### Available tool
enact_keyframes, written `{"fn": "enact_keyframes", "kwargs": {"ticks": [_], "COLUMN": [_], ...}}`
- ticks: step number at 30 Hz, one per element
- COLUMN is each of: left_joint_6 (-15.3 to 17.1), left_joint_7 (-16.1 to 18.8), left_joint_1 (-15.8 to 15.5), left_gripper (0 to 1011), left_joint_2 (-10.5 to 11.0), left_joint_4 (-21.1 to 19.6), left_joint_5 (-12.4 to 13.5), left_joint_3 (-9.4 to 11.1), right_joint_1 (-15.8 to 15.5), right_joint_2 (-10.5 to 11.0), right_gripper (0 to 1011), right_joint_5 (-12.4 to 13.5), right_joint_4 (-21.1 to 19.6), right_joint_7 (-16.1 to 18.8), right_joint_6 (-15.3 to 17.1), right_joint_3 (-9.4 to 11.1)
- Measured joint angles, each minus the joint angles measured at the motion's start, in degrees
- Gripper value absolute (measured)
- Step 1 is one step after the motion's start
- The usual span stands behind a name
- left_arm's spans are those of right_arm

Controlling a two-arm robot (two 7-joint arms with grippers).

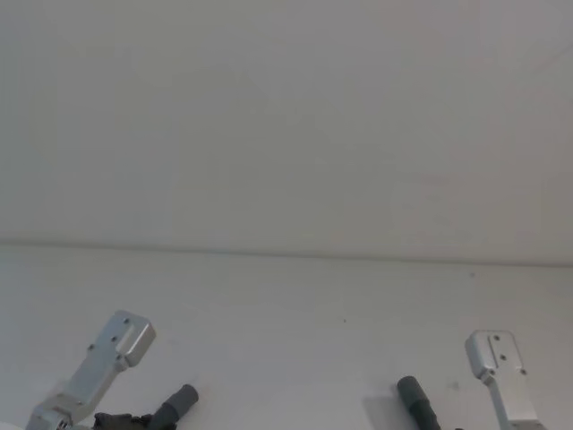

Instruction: Use both hands to pick up one end of the pipe from the table, align the ends, and insert them.

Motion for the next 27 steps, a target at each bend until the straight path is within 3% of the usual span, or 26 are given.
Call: {"fn": "enact_keyframes", "kwargs": {"ticks": [14, 27], "left_joint_6": [0.0, 0.0], "left_joint_7": [0.0, 0.0], "left_joint_1": [0.0, 0.0], "left_gripper": [299, 299], "left_joint_2": [0.0, 0.0], "left_joint_4": [0.0, 0.0], "left_joint_5": [0.0, 0.0], "left_joint_3": [0.0, 0.0], "right_joint_1": [0.1, 0.1], "right_joint_2": [-0.4, -0.6], "right_gripper": [278, 236], "right_joint_5": [0.1, 0.1], "right_joint_4": [0.1, 0.1], "right_joint_7": [-0.1, -0.1], "right_joint_6": [0.5, 0.8], "right_joint_3": [0.2, 0.2]}}
